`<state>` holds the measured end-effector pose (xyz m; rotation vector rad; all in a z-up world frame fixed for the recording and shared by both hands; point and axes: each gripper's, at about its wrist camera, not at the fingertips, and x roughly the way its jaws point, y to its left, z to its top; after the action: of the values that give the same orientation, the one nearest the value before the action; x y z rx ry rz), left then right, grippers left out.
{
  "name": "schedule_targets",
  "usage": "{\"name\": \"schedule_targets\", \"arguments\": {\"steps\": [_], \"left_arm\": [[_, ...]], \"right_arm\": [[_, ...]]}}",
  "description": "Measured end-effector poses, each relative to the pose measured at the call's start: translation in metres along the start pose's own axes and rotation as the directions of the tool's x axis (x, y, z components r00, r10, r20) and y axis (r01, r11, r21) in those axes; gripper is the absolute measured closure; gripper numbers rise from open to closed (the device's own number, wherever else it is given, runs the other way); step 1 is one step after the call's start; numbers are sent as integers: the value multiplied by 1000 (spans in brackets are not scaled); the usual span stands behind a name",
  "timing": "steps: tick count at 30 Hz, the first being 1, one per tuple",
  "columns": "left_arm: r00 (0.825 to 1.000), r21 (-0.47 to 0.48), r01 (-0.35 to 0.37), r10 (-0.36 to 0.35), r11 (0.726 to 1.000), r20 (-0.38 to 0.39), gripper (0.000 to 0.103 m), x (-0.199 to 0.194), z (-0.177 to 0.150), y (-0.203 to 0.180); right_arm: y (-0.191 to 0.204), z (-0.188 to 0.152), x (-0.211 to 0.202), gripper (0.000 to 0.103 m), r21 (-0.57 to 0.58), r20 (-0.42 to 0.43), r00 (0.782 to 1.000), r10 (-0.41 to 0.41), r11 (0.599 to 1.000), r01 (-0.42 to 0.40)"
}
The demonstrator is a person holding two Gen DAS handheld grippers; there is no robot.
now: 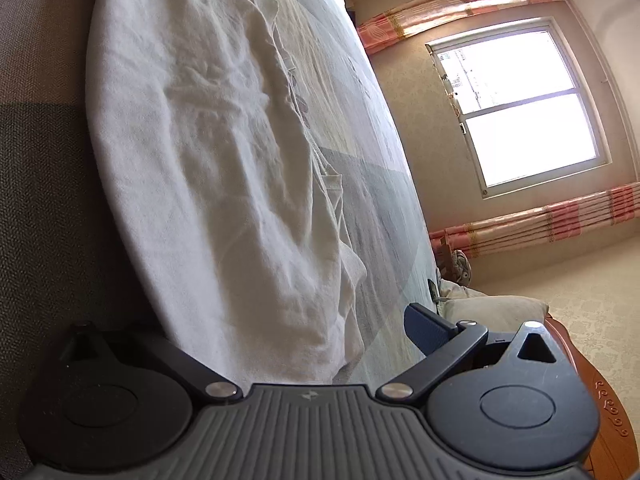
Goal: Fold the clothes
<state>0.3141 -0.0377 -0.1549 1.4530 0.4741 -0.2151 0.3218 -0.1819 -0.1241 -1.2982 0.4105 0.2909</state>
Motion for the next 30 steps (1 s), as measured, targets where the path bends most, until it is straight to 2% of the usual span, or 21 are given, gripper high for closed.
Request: {"name": "schedule_targets", "arguments": {"steps": [3,8,10,12,16,18,20,22,24,26,27,28,29,30], "left_arm": [[999,83,-31,27,996,47,0,1,14,-8],[989,188,-92,68,978,131,1,-2,24,-21],[988,210,-89,59,974,146,0,0,23,-21],[991,176,-96,79,980,104,0,13,21,-15],[991,182,-118,103,976,89,5,19,22,-19],[992,202,-105,88,974,94,17,13,19,-25],[995,214,-65,48,975,86,41,11,17,-29],[997,211,-36,20,977,74,50,12,16,-31],[998,191,-15,3,981,59,57,13,17,-32],[999,178,13,-21,984,43,77,14,17,-34],[999,176,28,-35,984,37,82,14,17,-36],[998,182,44,-50,982,31,96,12,15,-41],[999,181,37,-43,983,32,103,11,15,-45],[999,178,26,-32,984,34,103,10,14,-48]], "right_arm": [[12,10,0,0,-101,42,999,-30,994,35],[22,25,-6,0,-161,104,993,-47,985,64],[25,26,-9,0,-167,120,991,-57,983,77],[22,24,-8,0,-169,113,992,-50,983,69],[17,20,3,0,-164,67,995,-72,983,82],[21,20,1,1,-178,79,994,-81,980,93],[28,19,-2,6,-207,96,993,-72,974,91],[31,19,-6,22,-218,91,995,-35,974,55],[33,18,-8,26,-222,85,996,-3,975,22],[32,18,-7,30,-209,78,997,16,978,0],[31,19,-6,35,-206,74,997,27,978,-11],[32,19,-6,40,-207,71,997,35,978,-20],[34,19,-7,43,-210,69,997,41,977,-26],[36,19,-7,50,-212,67,997,49,977,-34]]}}
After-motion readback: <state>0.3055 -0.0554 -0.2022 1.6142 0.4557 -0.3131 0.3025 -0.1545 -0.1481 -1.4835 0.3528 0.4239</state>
